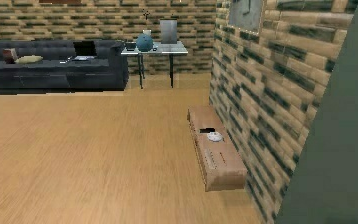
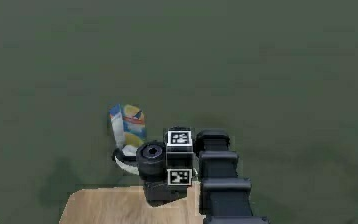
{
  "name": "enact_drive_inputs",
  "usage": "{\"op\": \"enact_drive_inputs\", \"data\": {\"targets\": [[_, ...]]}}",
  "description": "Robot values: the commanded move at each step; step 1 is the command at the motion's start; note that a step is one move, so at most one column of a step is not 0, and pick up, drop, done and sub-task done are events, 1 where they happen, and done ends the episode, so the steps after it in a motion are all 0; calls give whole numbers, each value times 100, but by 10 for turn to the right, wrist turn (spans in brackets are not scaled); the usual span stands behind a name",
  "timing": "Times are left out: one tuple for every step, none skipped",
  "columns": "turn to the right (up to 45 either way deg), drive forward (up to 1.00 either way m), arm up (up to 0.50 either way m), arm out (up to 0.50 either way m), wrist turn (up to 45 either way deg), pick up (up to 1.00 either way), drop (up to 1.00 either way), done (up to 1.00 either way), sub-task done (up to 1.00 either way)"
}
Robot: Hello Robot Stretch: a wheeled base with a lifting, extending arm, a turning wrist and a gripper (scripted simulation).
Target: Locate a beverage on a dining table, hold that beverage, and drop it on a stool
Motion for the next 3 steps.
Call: {"op": "enact_drive_inputs", "data": {"targets": [[0,0,-32,0,0,0,0,0,0],[0,0,0,0,0,0,100,0,0],[0,0,10,0,0,0,0,0,0]]}}
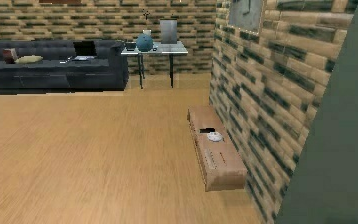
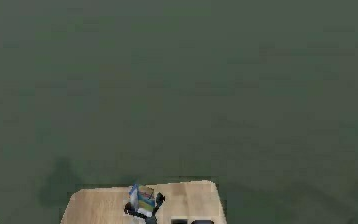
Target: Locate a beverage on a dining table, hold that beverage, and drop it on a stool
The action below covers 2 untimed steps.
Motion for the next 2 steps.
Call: {"op": "enact_drive_inputs", "data": {"targets": [[0,0,0,-8,0,0,0,0,0],[0,0,0,0,0,0,0,100,0]]}}
